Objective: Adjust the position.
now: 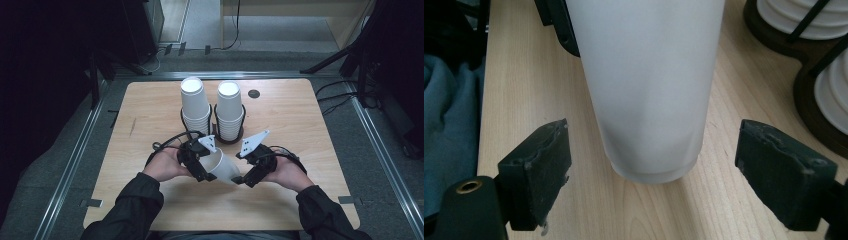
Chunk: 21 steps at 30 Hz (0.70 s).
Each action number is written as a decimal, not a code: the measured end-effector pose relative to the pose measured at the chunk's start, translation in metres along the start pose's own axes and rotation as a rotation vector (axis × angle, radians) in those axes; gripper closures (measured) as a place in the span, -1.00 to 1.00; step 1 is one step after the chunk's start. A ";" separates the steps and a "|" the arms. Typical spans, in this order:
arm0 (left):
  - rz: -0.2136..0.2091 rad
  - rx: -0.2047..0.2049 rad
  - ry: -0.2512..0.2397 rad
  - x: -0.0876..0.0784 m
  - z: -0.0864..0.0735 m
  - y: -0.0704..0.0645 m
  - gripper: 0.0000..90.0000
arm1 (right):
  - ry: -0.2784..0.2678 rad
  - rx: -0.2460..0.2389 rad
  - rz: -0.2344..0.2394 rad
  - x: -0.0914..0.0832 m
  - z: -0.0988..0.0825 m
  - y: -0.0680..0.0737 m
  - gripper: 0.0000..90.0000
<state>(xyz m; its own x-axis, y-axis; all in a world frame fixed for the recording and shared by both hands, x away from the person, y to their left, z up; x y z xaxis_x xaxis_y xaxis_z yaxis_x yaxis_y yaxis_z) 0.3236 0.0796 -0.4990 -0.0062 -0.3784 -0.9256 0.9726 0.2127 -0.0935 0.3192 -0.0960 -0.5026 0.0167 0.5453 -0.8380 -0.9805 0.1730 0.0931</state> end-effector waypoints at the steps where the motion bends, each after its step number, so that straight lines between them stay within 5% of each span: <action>1: 0.003 0.012 0.013 0.001 0.001 -0.001 -0.64 | 0.006 -0.002 0.002 0.002 0.000 0.000 -0.67; 11: 0.005 0.043 0.010 -0.001 0.010 -0.006 -0.65 | 0.017 -0.024 0.011 0.020 0.005 0.002 -0.66; 21: -0.006 0.024 -0.017 -0.006 0.012 -0.008 -0.70 | -0.022 -0.061 0.015 0.020 0.009 0.006 -0.50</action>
Point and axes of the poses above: each handheld gripper's, and its own axes: x roughly forward along the jaws, z roughly out of its top, y roughly to its left, the point moved 4 cm from there along x, roughly forward along the jaws, and after that the axes turned 8 degrees about y, right-handed, at the moved point
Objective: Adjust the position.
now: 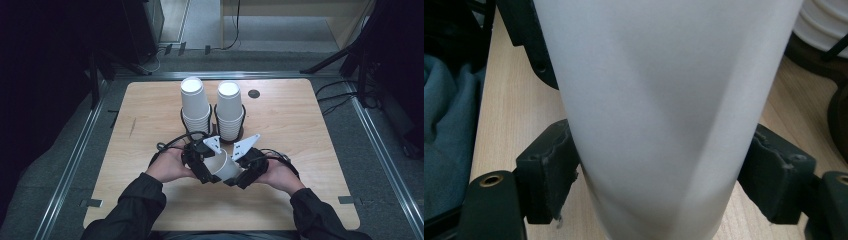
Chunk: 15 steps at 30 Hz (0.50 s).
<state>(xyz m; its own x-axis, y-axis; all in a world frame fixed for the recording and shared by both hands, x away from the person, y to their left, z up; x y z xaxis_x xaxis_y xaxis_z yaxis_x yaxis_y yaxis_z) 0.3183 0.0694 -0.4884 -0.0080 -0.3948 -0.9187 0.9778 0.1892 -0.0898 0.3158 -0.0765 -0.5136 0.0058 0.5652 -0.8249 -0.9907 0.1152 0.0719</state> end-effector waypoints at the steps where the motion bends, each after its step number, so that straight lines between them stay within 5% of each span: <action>1: 0.000 -0.005 -0.006 0.000 0.000 0.000 -0.71 | 0.001 0.002 0.001 -0.001 0.000 0.000 -0.49; 10: 0.008 -0.017 -0.069 -0.008 -0.004 0.005 -0.96 | -0.009 0.026 -0.017 -0.009 -0.002 -0.005 -0.49; 15: 0.021 -0.068 -0.119 -0.014 -0.008 0.011 -0.97 | -0.055 0.039 -0.036 -0.020 -0.003 -0.007 -0.50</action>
Point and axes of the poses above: each handheld gripper's, and its own axes: x roughly forward along the jaws, z roughly out of its top, y roughly to its left, the point moved 4 cm from there along x, roughly forward along the jaws, and after that the axes turned 8 degrees about y, right-handed, at the moved point
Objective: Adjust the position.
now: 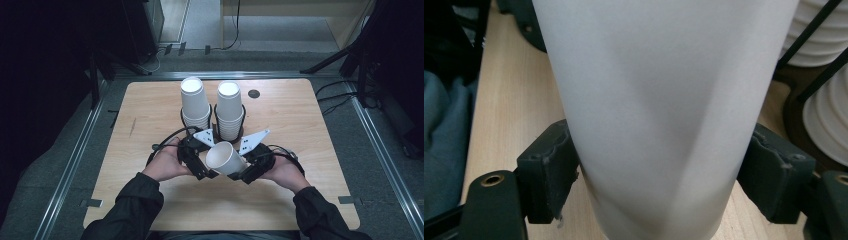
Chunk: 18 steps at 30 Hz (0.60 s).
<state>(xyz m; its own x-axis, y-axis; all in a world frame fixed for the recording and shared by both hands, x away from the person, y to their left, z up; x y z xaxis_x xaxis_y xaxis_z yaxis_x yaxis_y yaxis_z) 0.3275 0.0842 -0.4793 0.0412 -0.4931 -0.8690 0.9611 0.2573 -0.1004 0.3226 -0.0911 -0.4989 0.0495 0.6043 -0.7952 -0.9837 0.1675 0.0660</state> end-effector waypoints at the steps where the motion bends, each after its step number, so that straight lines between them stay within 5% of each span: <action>1: -0.006 -0.018 -0.007 -0.001 -0.001 0.001 -0.97 | -0.013 0.002 -0.006 -0.002 0.000 0.000 -0.50; 10: -0.017 -0.028 -0.080 -0.011 -0.005 0.002 -0.96 | -0.048 0.016 -0.014 -0.014 -0.001 -0.001 -0.50; 18: -0.043 -0.063 -0.215 -0.021 -0.006 0.000 -0.96 | -0.089 0.020 -0.006 -0.019 0.002 -0.001 -0.50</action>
Point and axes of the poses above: each handheld gripper's, and its own axes: x roughly forward along the jaws, z roughly out of its top, y roughly to its left, the point moved 4 cm from there along x, roughly forward along the jaws, and after that the axes turned 8 degrees about y, right-handed, at the moved point
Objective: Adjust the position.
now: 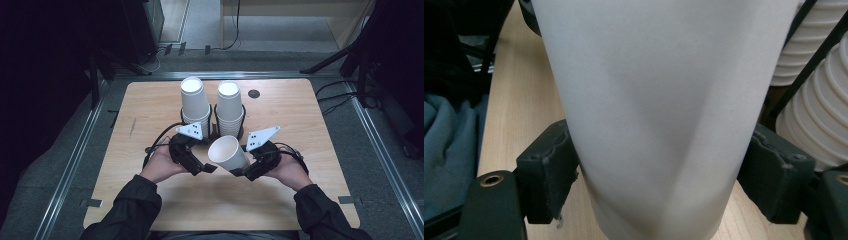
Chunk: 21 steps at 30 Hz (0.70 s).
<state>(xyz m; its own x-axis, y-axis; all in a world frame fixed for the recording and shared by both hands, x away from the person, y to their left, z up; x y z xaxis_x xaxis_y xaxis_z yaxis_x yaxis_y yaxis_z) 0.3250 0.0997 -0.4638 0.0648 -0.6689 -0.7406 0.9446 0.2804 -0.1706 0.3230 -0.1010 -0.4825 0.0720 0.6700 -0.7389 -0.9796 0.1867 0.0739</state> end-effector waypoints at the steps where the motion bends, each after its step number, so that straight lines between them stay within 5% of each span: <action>1: -0.007 -0.007 -0.029 -0.002 0.001 -0.001 -0.96 | -0.002 0.002 0.005 0.000 0.001 0.000 -0.50; 14: -0.039 -0.013 -0.094 0.002 0.009 -0.014 -0.96 | -0.052 -0.007 0.069 0.016 0.015 0.008 -0.50; 21: -0.026 -0.037 -0.135 -0.002 0.008 -0.013 -0.68 | -0.077 0.000 0.094 0.015 0.018 0.009 -0.49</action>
<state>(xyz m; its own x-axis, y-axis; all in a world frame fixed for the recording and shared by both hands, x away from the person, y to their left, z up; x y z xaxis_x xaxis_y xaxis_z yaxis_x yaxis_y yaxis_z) 0.3148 0.0918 -0.4546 0.0855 -0.7619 -0.6420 0.9341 0.2854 -0.2143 0.3188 -0.0767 -0.4809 -0.0060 0.7375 -0.6753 -0.9828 0.1203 0.1401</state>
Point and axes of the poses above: each handheld gripper's, and its own axes: x roughly forward along the jaws, z roughly out of its top, y roughly to its left, the point moved 4 cm from there along x, roughly forward along the jaws, and after that the axes turned 8 degrees about y, right-handed, at the moved point
